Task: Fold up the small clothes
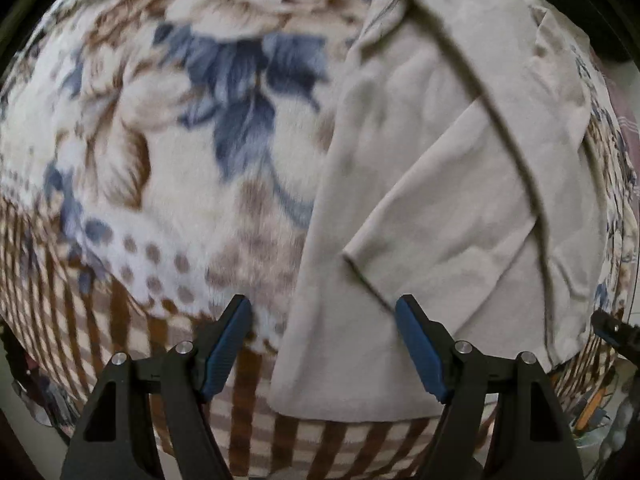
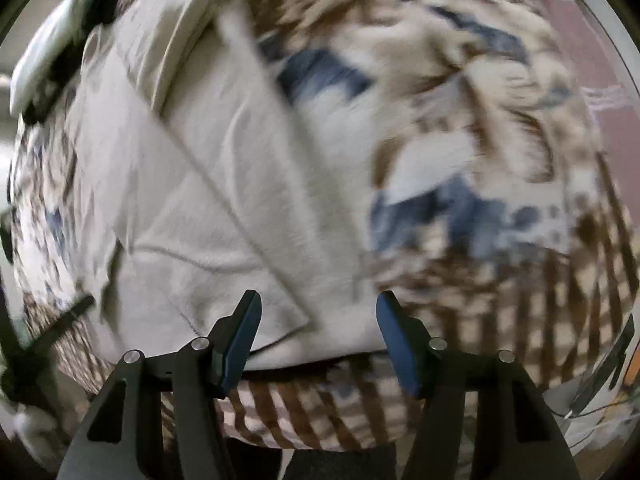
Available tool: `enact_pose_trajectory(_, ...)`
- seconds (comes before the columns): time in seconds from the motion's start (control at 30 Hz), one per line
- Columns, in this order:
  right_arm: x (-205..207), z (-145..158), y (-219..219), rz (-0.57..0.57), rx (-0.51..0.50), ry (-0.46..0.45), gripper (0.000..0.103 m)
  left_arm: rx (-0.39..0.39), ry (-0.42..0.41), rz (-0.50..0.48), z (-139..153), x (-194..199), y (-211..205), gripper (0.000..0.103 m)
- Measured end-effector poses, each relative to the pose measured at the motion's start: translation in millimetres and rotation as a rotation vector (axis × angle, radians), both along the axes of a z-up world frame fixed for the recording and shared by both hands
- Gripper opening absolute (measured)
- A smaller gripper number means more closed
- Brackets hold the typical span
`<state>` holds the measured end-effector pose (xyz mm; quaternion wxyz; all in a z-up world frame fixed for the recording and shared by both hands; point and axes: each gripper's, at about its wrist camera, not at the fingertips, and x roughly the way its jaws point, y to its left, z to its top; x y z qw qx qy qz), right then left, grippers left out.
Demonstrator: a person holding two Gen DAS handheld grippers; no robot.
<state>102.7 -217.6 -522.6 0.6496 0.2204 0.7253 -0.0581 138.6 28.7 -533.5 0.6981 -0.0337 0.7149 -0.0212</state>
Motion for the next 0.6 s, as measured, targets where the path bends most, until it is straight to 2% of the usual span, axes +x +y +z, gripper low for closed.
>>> enact_pose_trajectory(0.07, -4, -16, -22, -0.035, 0.093, 0.036, 0.062, -0.014, 0.020, 0.005, -5, -7, 1, 0.073)
enact_pose_trajectory(0.1, -6, -25, -32, -0.063, 0.177, 0.043, 0.062, -0.027, 0.029, 0.007, -5, -11, 0, 0.073)
enact_pose_trajectory(0.17, -8, -26, -42, -0.070, 0.312, 0.040, 0.062, -0.059, 0.041, -0.012, -3, -22, -4, 0.073)
enact_pose_trajectory(0.23, -15, -19, -41, -0.023, 0.402, 0.059, 0.062, -0.062, 0.056, -0.038, -4, -35, -8, 0.073)
enact_pose_trajectory(0.3, -32, -17, -43, 0.034, 0.431, 0.127, 0.062, -0.064, 0.070, -0.046, -7, -50, -11, 0.073)
enact_pose_trajectory(0.37, -41, -11, -50, 0.026, 0.438, 0.132, 0.062, -0.076, 0.076, -0.043, -6, -68, -5, 0.073)
enact_pose_trajectory(0.43, -43, -3, -72, -0.045, 0.397, 0.084, 0.062, -0.092, 0.074, -0.018, -7, -74, -5, 0.073)
enact_pose_trajectory(0.53, -40, -10, -100, -0.151, 0.350, 0.018, 0.062, -0.132, 0.055, 0.048, -4, -75, 1, 0.073)
enact_pose_trajectory(0.57, -38, -11, -105, -0.162, 0.359, 0.012, 0.062, -0.137, 0.043, 0.055, -3, -76, 2, 0.068)
enact_pose_trajectory(0.6, -34, -12, -106, -0.164, 0.375, 0.014, 0.062, -0.137, 0.025, 0.059, 0, -77, 1, 0.055)
